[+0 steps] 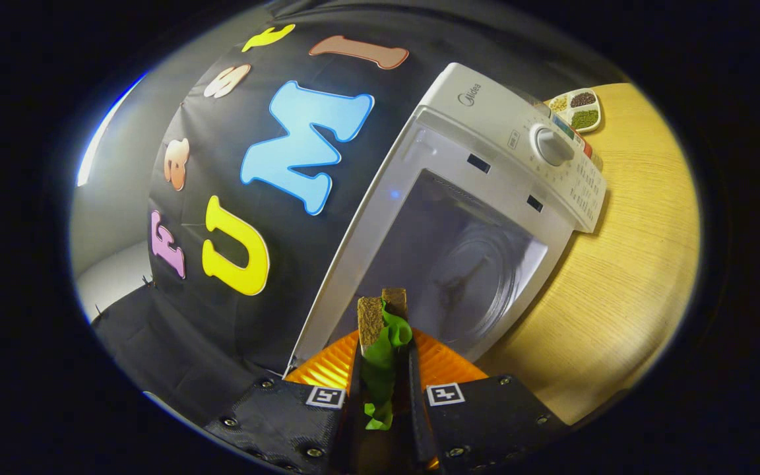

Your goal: Open the microwave, put the food inside, and close the microwave door.

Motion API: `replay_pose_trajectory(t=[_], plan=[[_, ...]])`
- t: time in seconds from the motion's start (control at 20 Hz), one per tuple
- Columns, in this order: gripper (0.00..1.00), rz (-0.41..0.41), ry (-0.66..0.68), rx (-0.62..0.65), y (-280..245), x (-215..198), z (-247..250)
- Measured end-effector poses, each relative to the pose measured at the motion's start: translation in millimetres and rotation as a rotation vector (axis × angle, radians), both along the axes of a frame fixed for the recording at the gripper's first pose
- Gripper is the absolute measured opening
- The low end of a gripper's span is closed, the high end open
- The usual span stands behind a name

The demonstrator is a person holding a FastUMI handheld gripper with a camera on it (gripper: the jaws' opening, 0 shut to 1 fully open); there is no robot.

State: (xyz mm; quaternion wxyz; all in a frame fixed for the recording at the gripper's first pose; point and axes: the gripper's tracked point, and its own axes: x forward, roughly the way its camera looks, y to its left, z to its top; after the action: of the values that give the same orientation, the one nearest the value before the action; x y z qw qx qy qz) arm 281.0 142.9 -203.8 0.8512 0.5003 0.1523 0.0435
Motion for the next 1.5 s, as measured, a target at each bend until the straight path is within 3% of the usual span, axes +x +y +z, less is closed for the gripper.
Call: replay_pose_trajectory(t=[0.4,0.85,1.05,1.15,1.5], plan=[[0.3,-0.091,0.016,-0.013,-7.8,61.8,-36.9],[0.33,-0.129,0.066,-0.146,-20.3,75.5,-71.4],[0.54,-0.14,0.079,-0.292,-36.5,72.7,-65.8],[0.97,-0.154,0.093,-0.374,-45.9,65.7,-66.3],[0.97,-0.103,0.056,-0.571,-59.5,25.7,-30.6]])
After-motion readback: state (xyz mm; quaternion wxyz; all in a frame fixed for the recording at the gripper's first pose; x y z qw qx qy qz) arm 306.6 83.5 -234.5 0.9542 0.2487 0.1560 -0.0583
